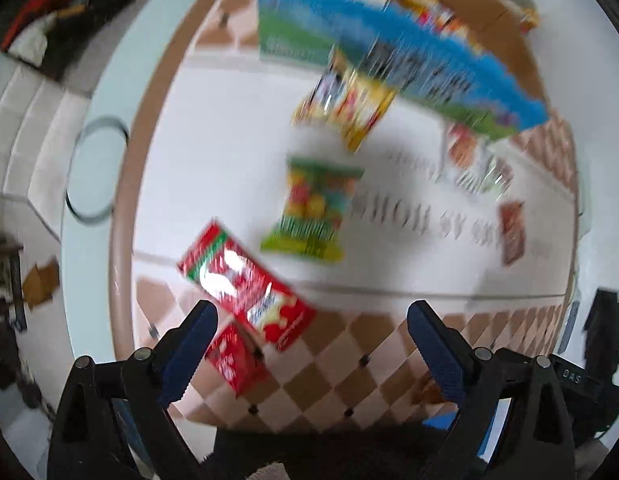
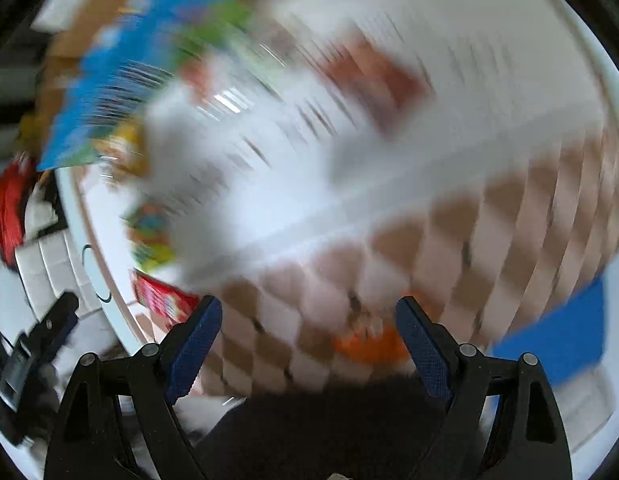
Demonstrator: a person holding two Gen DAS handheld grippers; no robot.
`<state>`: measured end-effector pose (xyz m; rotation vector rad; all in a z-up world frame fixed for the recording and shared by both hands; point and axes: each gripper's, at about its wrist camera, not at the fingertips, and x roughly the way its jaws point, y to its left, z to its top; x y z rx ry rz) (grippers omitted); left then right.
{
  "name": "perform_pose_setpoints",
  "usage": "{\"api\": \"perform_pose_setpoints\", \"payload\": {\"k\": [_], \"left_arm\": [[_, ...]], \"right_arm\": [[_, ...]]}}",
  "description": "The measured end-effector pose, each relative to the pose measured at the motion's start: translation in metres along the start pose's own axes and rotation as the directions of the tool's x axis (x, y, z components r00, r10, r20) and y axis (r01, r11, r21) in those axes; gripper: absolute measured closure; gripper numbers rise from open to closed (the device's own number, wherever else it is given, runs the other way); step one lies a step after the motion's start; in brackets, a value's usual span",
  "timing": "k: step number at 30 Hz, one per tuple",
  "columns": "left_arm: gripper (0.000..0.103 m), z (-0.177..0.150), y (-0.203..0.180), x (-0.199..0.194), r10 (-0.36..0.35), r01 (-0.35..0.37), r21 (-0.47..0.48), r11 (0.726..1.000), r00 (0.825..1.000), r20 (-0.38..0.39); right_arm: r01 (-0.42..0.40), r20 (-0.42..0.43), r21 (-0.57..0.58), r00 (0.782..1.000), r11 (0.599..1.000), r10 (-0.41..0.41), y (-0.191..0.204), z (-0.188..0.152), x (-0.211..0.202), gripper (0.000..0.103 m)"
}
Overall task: Organize snacks
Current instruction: 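Grasp the red packet with the left tool while the right tool grasps the orange snack bag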
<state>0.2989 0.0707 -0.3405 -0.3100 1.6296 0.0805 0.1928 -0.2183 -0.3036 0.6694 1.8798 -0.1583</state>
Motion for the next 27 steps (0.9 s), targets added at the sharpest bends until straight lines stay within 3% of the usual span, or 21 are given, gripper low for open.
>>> {"api": "perform_pose_setpoints", "payload": {"k": [4,8,11,13,14,18,24,27], "left_arm": [[0.006,-0.013,0.006,0.024,0.011,-0.014,-0.036,0.999,0.998,-0.061],[0.006,-0.016,0.012,0.038,0.019,-0.025,-0.07,0.997,0.996,-0.09],[0.006,-0.016,0.021,0.043,0.003,-0.016,-0.124,0.992,0.994,-0.105],[0.006,-0.014,0.029,0.044,-0.002,-0.016,-0.163,0.986,0.994,-0.107],[0.006,-0.013,0.034,0.045,-0.007,-0.013,-0.184,0.983,0.994,-0.109],[0.006,-0.01,0.057,0.052,-0.04,0.002,-0.289,0.957,0.991,-0.128],[0.006,-0.001,0.078,0.085,-0.138,0.047,-0.417,0.908,0.972,-0.19],[0.006,0.005,0.082,0.107,-0.162,0.048,-0.458,0.888,0.964,-0.211]], "right_arm": [[-0.05,-0.118,0.239,0.99,0.97,0.08,-0.063,-0.012,0.046,0.012],[-0.081,-0.169,0.397,0.973,0.914,0.159,-0.096,-0.023,0.079,0.012],[-0.095,-0.184,0.449,0.963,0.889,0.196,-0.104,-0.023,0.102,0.013],[-0.109,-0.198,0.475,0.954,0.873,0.226,-0.107,-0.025,0.114,0.018],[-0.116,-0.199,0.486,0.95,0.866,0.239,-0.109,-0.028,0.12,0.03],[-0.087,-0.194,0.45,0.962,0.889,0.192,-0.101,-0.026,0.117,0.045],[0.023,-0.1,0.181,0.995,0.983,-0.005,-0.051,-0.008,0.09,0.046],[0.106,-0.038,0.042,0.994,0.993,-0.105,-0.02,-0.002,0.082,0.046]]}}
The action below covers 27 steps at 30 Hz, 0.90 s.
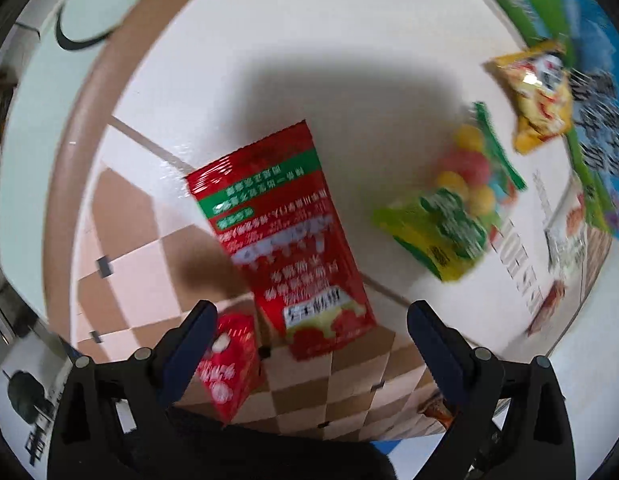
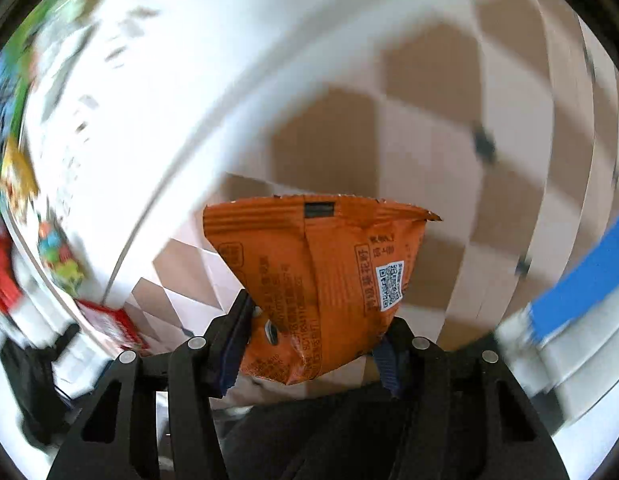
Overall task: Organize snacks
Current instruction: 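Grasp the red packet with the left tool while the right tool grasps the orange snack bag, then lift the red packet with the left tool while the right tool lifts the orange bag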
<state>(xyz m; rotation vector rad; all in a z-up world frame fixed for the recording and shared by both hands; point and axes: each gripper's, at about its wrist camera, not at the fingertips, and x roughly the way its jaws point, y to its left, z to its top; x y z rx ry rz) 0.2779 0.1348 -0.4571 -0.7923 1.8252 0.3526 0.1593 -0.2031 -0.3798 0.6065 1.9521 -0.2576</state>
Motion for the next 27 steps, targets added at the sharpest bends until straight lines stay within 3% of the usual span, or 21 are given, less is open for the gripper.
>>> {"api": "perform_pose_setpoints", "payload": {"k": [3,6,12,16,18,21,24,26,27], "left_arm": [[0.008,0.008,0.005,0.01,0.02,-0.02,-0.037,0.999,1.0,-0.006],[0.013,0.008,0.0,0.006,0.057,-0.055,-0.036,0.998,0.998,0.042],[0.038,-0.001,-0.025,0.006,0.19,-0.204,0.105,0.973,0.973,0.13],[0.042,-0.013,-0.044,0.01,0.23,-0.265,0.22,0.939,0.958,0.171],[0.042,-0.021,-0.062,0.015,0.254,-0.306,0.306,0.902,0.947,0.199],[0.042,-0.038,-0.096,0.025,0.303,-0.403,0.47,0.785,0.912,0.277],[0.042,-0.052,-0.121,0.033,0.33,-0.472,0.561,0.68,0.881,0.34],[0.041,-0.056,-0.129,0.037,0.332,-0.481,0.594,0.645,0.876,0.349],[0.041,-0.056,-0.13,0.038,0.335,-0.478,0.597,0.644,0.878,0.343]], "right_arm": [[0.05,0.037,-0.076,0.998,0.996,-0.047,0.03,0.0,-0.003,0.046],[0.088,0.055,-0.126,0.995,0.988,-0.081,0.048,-0.003,-0.004,0.046],[0.127,0.052,-0.182,0.991,0.975,-0.119,0.068,-0.002,0.005,0.046],[0.139,0.054,-0.196,0.99,0.971,-0.131,0.071,-0.003,0.006,0.046],[0.144,0.055,-0.205,0.989,0.968,-0.135,0.074,-0.004,0.006,0.046],[0.161,0.063,-0.232,0.987,0.959,-0.151,0.086,-0.008,0.012,0.046],[0.198,0.073,-0.307,0.98,0.931,-0.185,0.104,-0.01,0.015,0.046],[0.226,0.082,-0.353,0.974,0.908,-0.21,0.114,-0.011,0.017,0.046],[0.232,0.088,-0.372,0.973,0.899,-0.215,0.119,-0.011,0.017,0.046]]}}
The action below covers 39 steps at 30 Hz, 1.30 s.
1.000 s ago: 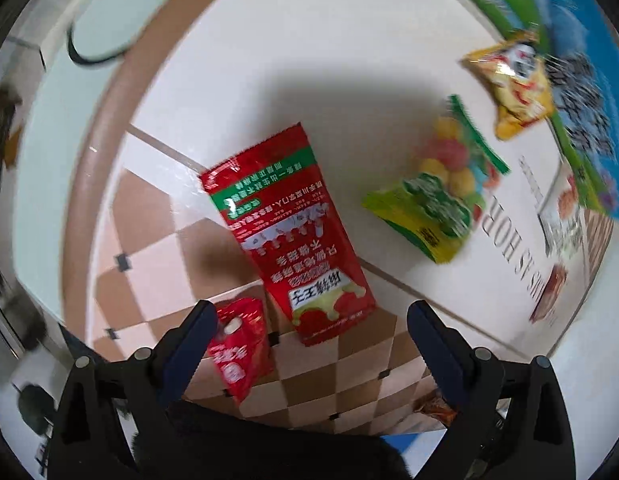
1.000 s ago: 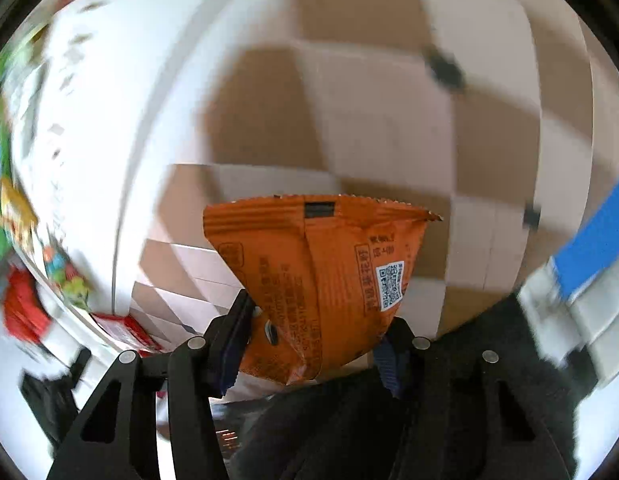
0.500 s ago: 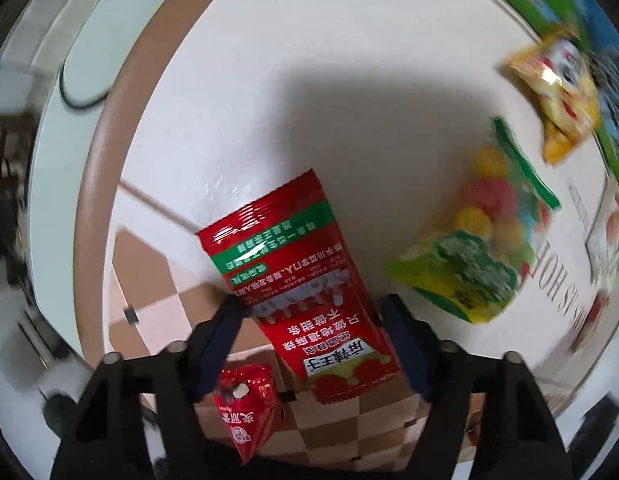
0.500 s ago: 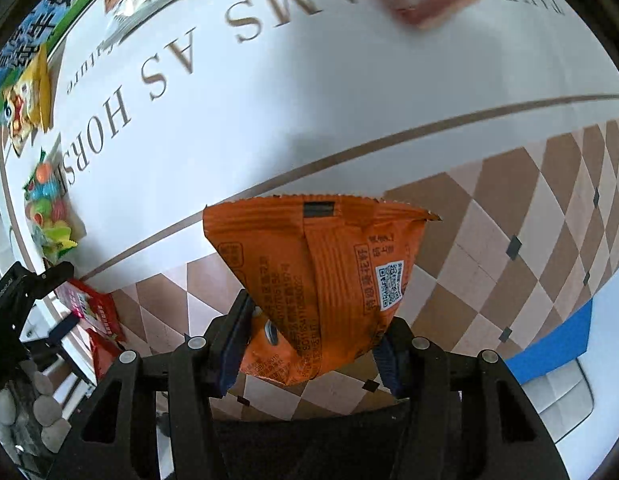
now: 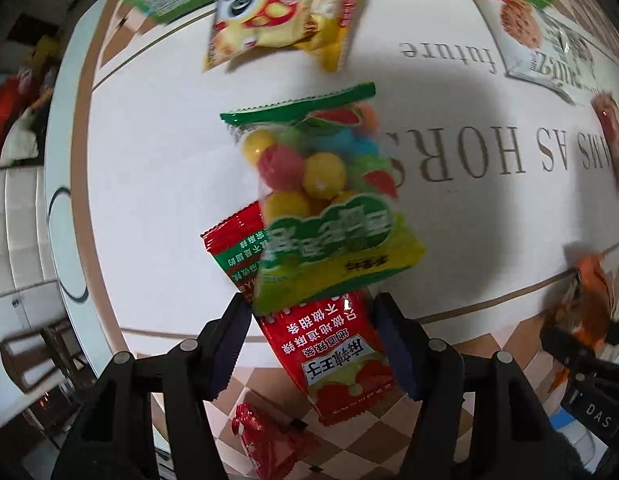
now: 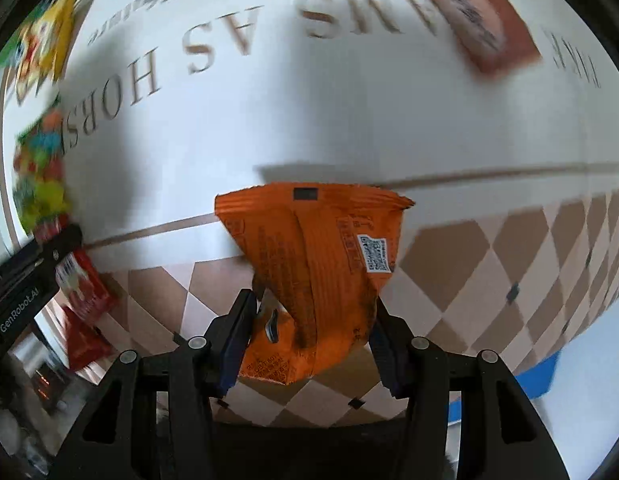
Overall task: Organize snacks
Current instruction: 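Lift the red packet with the left tool while the right tool lifts the orange bag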
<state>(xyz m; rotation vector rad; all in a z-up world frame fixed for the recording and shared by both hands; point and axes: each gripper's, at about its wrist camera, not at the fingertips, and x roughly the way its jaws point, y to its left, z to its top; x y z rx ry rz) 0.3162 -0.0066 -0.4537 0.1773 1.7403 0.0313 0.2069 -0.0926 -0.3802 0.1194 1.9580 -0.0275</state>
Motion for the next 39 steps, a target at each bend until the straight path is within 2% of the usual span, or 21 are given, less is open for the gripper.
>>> {"api": "perform_pose_setpoints", "payload": {"k": [3,5,7,10,12,16,17,20,22,24,30,34,38,39], "left_arm": [[0.04,0.006,0.014,0.005,-0.074,0.07,-0.074,0.995,0.996,-0.058],[0.039,0.004,0.036,0.015,-0.16,0.138,-0.17,0.976,0.98,-0.121],[0.036,-0.001,0.05,0.02,-0.239,0.195,-0.271,0.943,0.961,-0.139],[0.034,-0.004,0.062,0.025,-0.285,0.222,-0.345,0.912,0.948,-0.143],[0.034,-0.006,0.069,0.032,-0.295,0.219,-0.374,0.901,0.942,-0.161],[0.034,-0.009,0.078,0.037,-0.257,0.181,-0.369,0.912,0.952,-0.168],[0.034,-0.002,0.081,0.036,-0.243,0.171,-0.363,0.916,0.956,-0.161],[0.049,-0.004,0.068,0.026,-0.186,0.152,-0.28,0.948,0.978,-0.098],[0.053,-0.005,0.058,0.022,-0.128,0.109,-0.211,0.971,0.989,-0.075],[0.054,-0.006,0.053,0.021,-0.099,0.087,-0.171,0.981,0.993,-0.064],[0.057,-0.012,0.047,0.008,-0.136,0.124,-0.17,0.978,0.989,-0.058],[0.06,-0.021,0.041,-0.02,-0.151,0.148,-0.143,0.979,0.988,-0.009],[0.062,-0.026,0.042,-0.059,-0.192,0.198,-0.114,0.974,0.98,0.06],[0.071,-0.025,0.045,-0.067,-0.192,0.199,-0.107,0.974,0.978,0.077]], "right_arm": [[-0.019,0.0,-0.005,1.0,1.0,0.019,0.006,0.005,-0.004,0.044],[-0.057,-0.011,0.015,0.998,0.998,0.057,0.004,0.007,-0.005,0.043],[-0.09,-0.018,0.047,0.996,0.995,0.09,0.0,0.008,-0.006,0.04],[-0.112,-0.023,0.075,0.993,0.991,0.114,-0.006,0.008,-0.008,0.039],[-0.128,-0.031,0.091,0.991,0.988,0.131,-0.007,0.006,-0.008,0.039],[-0.138,-0.04,0.106,0.989,0.985,0.143,-0.015,0.006,-0.004,0.038],[-0.135,-0.045,0.11,0.989,0.985,0.14,-0.016,0.005,-0.002,0.038],[-0.114,-0.04,0.109,0.992,0.987,0.119,-0.017,0.004,-0.001,0.038],[-0.077,-0.009,0.082,0.997,0.994,0.078,-0.011,0.01,-0.006,0.043],[-0.057,0.015,0.068,0.998,0.996,0.056,0.0,0.011,-0.008,0.049],[-0.073,0.057,0.067,0.996,0.995,0.07,0.011,0.004,-0.021,0.053],[-0.118,0.094,0.033,0.989,0.992,0.114,0.011,-0.002,-0.038,0.053],[-0.174,0.133,-0.017,0.976,0.985,0.175,0.022,-0.016,-0.065,0.053],[-0.189,0.141,-0.026,0.972,0.982,0.19,0.025,-0.019,-0.072,0.054]]}}
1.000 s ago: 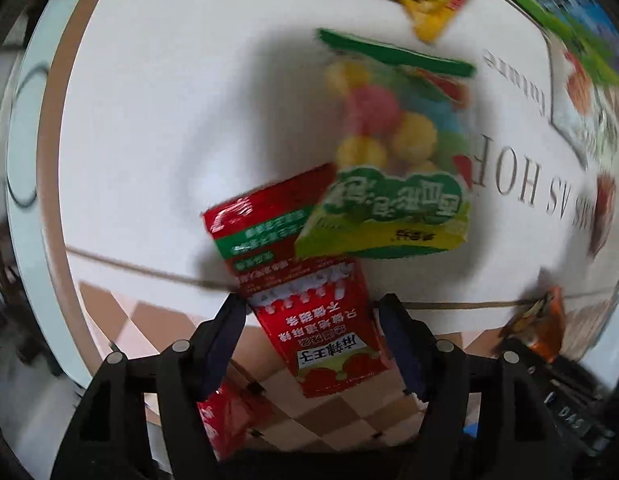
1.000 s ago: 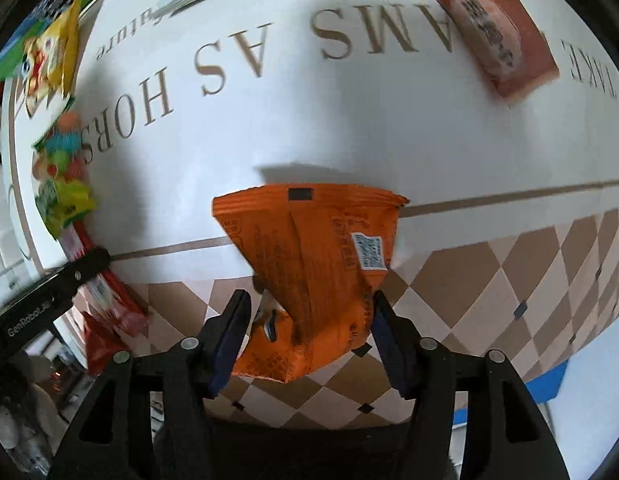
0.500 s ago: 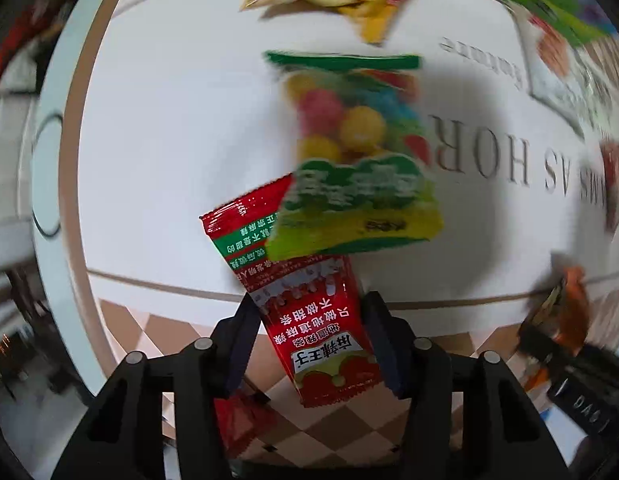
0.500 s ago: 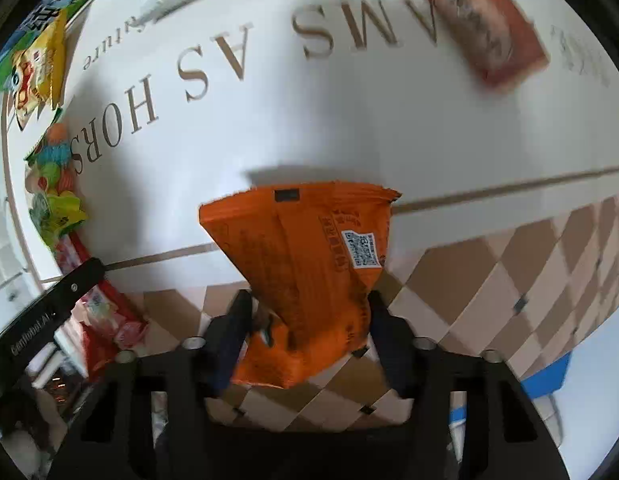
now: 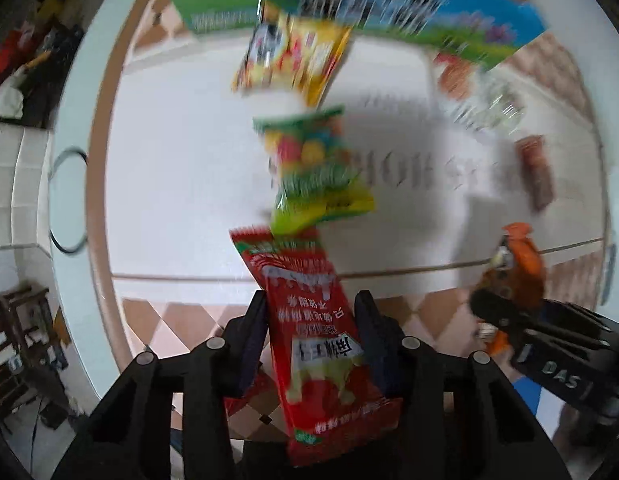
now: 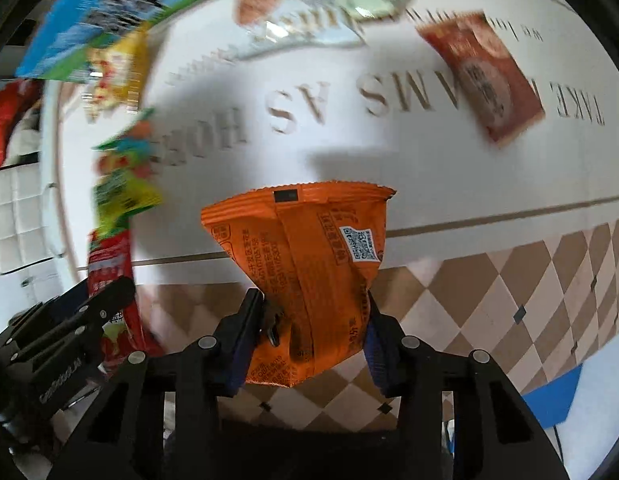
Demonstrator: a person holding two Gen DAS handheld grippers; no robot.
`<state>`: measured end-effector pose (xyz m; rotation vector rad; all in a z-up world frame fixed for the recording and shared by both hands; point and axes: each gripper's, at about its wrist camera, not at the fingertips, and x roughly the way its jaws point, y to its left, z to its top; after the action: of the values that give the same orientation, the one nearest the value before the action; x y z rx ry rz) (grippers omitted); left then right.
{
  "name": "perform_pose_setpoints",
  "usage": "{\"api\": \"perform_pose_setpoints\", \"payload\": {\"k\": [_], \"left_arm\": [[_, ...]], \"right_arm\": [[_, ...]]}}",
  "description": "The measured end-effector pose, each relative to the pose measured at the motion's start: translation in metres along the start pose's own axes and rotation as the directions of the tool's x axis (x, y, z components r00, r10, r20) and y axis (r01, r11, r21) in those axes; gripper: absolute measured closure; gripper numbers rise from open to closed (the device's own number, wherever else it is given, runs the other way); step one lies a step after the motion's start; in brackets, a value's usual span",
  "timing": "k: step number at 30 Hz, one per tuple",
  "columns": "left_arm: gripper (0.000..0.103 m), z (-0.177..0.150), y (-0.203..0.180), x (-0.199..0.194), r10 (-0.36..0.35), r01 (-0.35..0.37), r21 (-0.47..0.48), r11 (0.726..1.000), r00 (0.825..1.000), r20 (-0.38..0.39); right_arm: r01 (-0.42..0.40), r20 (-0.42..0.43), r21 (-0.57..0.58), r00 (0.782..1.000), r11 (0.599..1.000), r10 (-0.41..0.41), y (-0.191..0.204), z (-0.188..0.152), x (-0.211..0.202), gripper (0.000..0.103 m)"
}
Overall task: Organize snacks
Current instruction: 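Lift the red packet with the left tool while the right tool lifts the orange bag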
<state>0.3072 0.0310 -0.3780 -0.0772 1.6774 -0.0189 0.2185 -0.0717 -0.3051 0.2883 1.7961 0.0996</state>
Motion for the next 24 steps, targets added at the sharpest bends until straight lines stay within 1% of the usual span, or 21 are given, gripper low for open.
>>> {"api": "perform_pose_setpoints", "payload": {"k": [1,3,4,5,6,7,8,10,12,14,15,16,19,20,21,23,24], "left_arm": [[0.078,0.005,0.0,-0.015,-0.011,0.011,0.012,1.0,0.999,0.032],[0.078,0.016,-0.002,-0.038,-0.038,0.037,0.024,0.999,0.997,0.065],[0.078,0.029,0.005,-0.045,-0.04,0.038,0.024,0.999,0.996,0.084],[0.078,0.042,-0.003,-0.055,-0.03,0.028,0.026,0.999,0.994,0.104],[0.078,0.05,-0.004,-0.058,-0.027,0.023,0.036,0.999,0.994,0.109],[0.077,0.057,-0.002,-0.056,-0.051,0.048,0.037,0.998,0.995,0.086],[0.077,0.064,-0.004,-0.054,-0.082,0.081,0.009,0.997,0.995,0.065],[0.07,0.071,0.011,-0.046,-0.124,0.125,-0.046,0.991,0.992,0.016],[0.065,0.071,0.022,-0.026,-0.145,0.138,-0.11,0.984,0.988,-0.06],[0.065,0.063,0.026,-0.004,-0.198,0.176,-0.181,0.968,0.974,-0.114],[0.065,0.059,0.03,0.008,-0.225,0.189,-0.229,0.955,0.964,-0.141],[0.065,0.054,0.033,0.02,-0.265,0.212,-0.281,0.936,0.95,-0.166],[0.065,0.045,0.034,0.039,-0.345,0.257,-0.389,0.885,0.921,-0.178],[0.065,0.044,0.032,0.043,-0.361,0.267,-0.411,0.872,0.917,-0.17],[0.064,0.043,0.032,0.043,-0.365,0.268,-0.426,0.864,0.916,-0.164],[0.056,0.044,0.029,0.049,-0.363,0.26,-0.464,0.847,0.92,-0.146],[0.048,0.045,0.028,0.052,-0.357,0.253,-0.474,0.843,0.923,-0.142]], "right_arm": [[-0.019,0.01,-0.008,1.0,1.0,0.019,0.002,0.0,-0.009,0.054],[-0.061,0.042,-0.025,0.997,0.998,0.062,0.013,0.007,-0.032,0.054],[-0.074,0.059,-0.036,0.995,0.997,0.076,0.016,0.011,-0.043,0.054],[-0.079,0.075,-0.049,0.994,0.996,0.083,0.013,0.028,-0.057,0.054],[-0.074,0.102,-0.066,0.991,0.995,0.081,0.019,0.035,-0.069,0.054],[-0.065,0.126,-0.076,0.989,0.995,0.074,0.022,0.042,-0.078,0.054],[-0.056,0.144,-0.083,0.987,0.995,0.068,0.019,0.051,-0.088,0.054],[-0.053,0.158,-0.08,0.985,0.995,0.065,0.02,0.066,-0.099,0.054],[-0.043,0.161,-0.076,0.985,0.996,0.055,0.017,0.075,-0.104,0.054],[-0.034,0.145,-0.066,0.989,0.997,0.043,0.013,0.078,-0.101,0.054],[-0.031,0.129,-0.056,0.991,0.998,0.038,0.013,0.08,-0.088,0.054],[-0.033,0.114,-0.044,0.993,0.998,0.038,0.011,0.073,-0.075,0.054],[-0.019,0.089,-0.018,0.996,1.0,0.02,0.003,0.074,-0.049,0.054],[-0.011,0.083,-0.008,0.996,1.0,0.011,-0.001,0.072,-0.044,0.054],[-0.005,0.077,0.003,0.997,1.0,0.004,-0.006,0.07,-0.039,0.053],[0.001,0.067,0.021,0.998,1.0,-0.002,-0.015,0.066,-0.03,0.054],[0.002,0.062,0.026,0.998,1.0,-0.004,-0.018,0.066,-0.024,0.054]]}}
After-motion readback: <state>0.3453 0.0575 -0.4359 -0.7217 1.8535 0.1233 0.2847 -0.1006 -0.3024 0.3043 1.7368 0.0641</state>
